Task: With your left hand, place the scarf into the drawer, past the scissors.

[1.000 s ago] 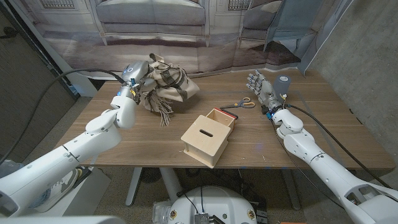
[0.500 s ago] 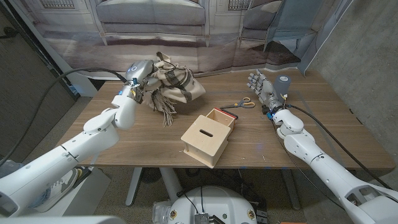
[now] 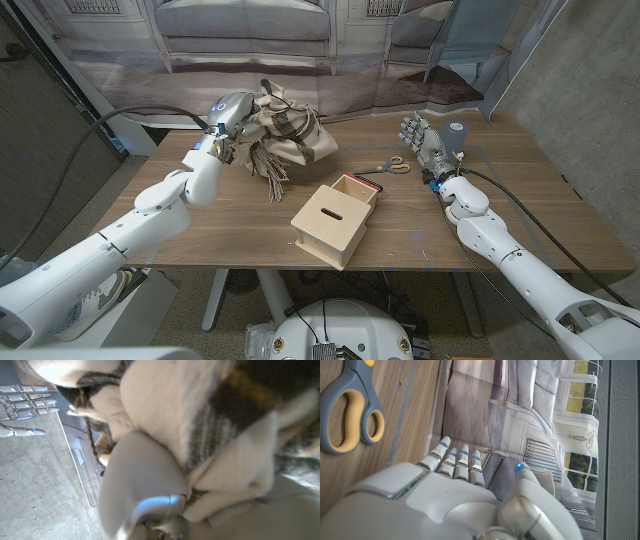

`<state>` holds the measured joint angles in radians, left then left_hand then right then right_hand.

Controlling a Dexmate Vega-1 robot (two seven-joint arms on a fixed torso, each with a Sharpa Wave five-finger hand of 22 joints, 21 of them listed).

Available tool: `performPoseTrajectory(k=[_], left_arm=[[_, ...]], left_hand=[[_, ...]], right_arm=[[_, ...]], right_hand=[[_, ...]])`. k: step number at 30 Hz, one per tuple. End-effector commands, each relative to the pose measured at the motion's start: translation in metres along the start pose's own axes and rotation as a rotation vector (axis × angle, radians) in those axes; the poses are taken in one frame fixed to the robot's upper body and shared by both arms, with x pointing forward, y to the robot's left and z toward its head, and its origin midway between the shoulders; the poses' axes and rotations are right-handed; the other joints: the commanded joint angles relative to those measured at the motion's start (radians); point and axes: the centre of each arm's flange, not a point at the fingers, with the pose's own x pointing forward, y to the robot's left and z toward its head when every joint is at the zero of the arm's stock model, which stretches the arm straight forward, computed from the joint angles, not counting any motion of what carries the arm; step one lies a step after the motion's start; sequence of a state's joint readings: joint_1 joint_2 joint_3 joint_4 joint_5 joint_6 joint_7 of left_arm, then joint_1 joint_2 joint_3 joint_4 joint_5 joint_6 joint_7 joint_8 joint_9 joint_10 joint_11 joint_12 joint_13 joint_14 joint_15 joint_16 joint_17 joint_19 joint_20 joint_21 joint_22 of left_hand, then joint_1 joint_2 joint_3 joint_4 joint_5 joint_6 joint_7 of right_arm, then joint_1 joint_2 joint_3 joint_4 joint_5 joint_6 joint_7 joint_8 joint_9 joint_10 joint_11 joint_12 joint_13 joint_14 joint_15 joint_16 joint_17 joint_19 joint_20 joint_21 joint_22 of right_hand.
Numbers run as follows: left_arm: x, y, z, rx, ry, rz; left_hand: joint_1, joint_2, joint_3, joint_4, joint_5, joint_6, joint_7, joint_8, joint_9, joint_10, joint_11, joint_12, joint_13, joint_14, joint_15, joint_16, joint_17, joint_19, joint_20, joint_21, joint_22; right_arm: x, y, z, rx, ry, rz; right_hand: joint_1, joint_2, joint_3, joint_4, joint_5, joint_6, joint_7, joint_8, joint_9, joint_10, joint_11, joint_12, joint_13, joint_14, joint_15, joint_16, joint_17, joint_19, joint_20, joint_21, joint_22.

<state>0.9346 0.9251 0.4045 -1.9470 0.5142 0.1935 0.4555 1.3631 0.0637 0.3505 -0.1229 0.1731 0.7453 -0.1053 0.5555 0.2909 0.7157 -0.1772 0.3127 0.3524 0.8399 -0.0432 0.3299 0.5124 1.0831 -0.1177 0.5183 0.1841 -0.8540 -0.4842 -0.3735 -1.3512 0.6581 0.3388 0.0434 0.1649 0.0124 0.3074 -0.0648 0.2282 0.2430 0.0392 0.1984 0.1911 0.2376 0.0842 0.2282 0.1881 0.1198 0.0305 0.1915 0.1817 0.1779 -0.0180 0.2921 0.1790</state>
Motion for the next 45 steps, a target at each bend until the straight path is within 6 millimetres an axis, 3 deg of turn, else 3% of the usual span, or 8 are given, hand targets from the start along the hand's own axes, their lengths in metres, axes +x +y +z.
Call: performPoseTrajectory(k=[1, 34, 45], left_arm=[[0.000, 0.003, 0.013, 0.007, -0.048, 0.012], [0.013, 0.010, 0.046, -0.005, -0.159, 0.024], [0.006, 0.013, 0.055, -0.003, -0.193, 0.053]], left_hand=[[-0.025, 0.018, 0.000, 0.008, 0.006, 0.084, 0.071, 0.011, 0.004, 0.010, 0.001, -0.001, 0.003, 0.072, -0.188, 0.001, 0.005, -0.003, 0.002, 0.006, 0.001], [-0.024, 0.022, -0.003, 0.005, 0.005, 0.091, 0.073, 0.015, -0.001, 0.024, 0.004, -0.011, 0.014, 0.086, -0.189, -0.008, 0.017, -0.003, -0.004, 0.017, 0.001], [-0.025, 0.022, -0.005, 0.004, 0.005, 0.096, 0.072, 0.018, -0.002, 0.028, 0.000, -0.015, 0.018, 0.090, -0.190, -0.012, 0.020, -0.005, -0.005, 0.020, 0.001]], right_arm=[[0.001, 0.001, 0.002, -0.004, -0.007, 0.000], [0.001, -0.004, 0.007, -0.004, -0.014, -0.010], [0.000, -0.002, 0.007, -0.004, -0.018, -0.007]], right_hand=[[0.012, -0.001, 0.004, -0.006, 0.000, 0.010, 0.000, 0.001, 0.003, 0.010, 0.001, 0.002, 0.005, 0.013, 0.002, 0.000, 0.003, 0.007, -0.002, -0.002, 0.003], [0.011, 0.002, 0.002, -0.008, 0.000, 0.011, 0.002, 0.001, 0.003, 0.011, -0.003, 0.001, 0.005, 0.013, 0.000, -0.001, 0.003, 0.010, -0.002, -0.011, 0.004], [0.011, 0.002, 0.001, -0.008, 0.000, 0.011, 0.002, 0.001, 0.003, 0.012, -0.003, 0.001, 0.005, 0.014, 0.000, -0.002, 0.003, 0.012, -0.003, -0.014, 0.004]])
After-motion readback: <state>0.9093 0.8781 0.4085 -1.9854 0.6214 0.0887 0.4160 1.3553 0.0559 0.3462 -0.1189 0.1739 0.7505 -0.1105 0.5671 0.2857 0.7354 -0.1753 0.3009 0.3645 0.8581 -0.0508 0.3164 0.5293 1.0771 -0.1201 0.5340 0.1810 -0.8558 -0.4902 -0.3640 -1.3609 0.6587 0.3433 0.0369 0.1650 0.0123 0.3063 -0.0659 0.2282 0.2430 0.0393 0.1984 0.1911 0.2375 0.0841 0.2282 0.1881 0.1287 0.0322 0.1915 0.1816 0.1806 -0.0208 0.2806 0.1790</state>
